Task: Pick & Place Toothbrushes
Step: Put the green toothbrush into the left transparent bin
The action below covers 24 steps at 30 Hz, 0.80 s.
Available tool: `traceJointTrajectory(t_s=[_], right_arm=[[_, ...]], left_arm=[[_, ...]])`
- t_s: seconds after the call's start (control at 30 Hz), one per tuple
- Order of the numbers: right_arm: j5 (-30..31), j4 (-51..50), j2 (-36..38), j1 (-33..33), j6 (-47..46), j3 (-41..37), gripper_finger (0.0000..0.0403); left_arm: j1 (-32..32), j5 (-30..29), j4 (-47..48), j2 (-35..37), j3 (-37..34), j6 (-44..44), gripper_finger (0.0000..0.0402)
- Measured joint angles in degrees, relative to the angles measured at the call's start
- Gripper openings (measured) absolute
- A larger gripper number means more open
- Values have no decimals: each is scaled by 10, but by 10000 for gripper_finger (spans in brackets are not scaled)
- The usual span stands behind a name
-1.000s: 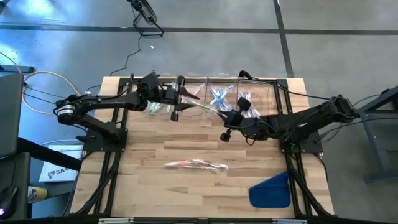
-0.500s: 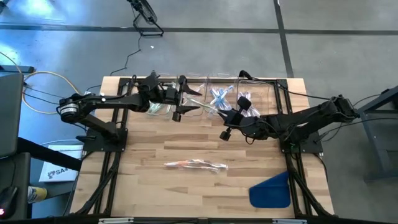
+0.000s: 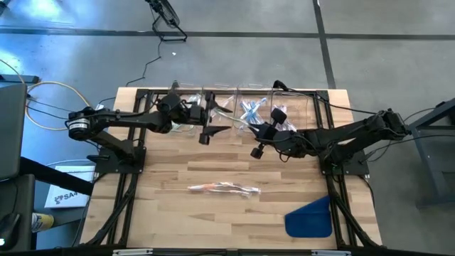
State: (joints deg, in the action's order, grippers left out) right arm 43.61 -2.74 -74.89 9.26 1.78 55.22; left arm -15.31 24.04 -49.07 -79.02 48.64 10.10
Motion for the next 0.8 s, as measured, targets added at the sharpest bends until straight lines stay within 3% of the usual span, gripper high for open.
traceJointTrajectory(t_s=[0.2,0.53,0.8], right_arm=[[0,0,0,0,0,0,6],[-1,0,0,0,0,0,6],[-2,-1,0,0,0,0,6]], left_arm=[[0,-11,0,0,0,-12,217],[0,-13,7,0,1,-15,84],[0,-13,11,0,1,-14,26]])
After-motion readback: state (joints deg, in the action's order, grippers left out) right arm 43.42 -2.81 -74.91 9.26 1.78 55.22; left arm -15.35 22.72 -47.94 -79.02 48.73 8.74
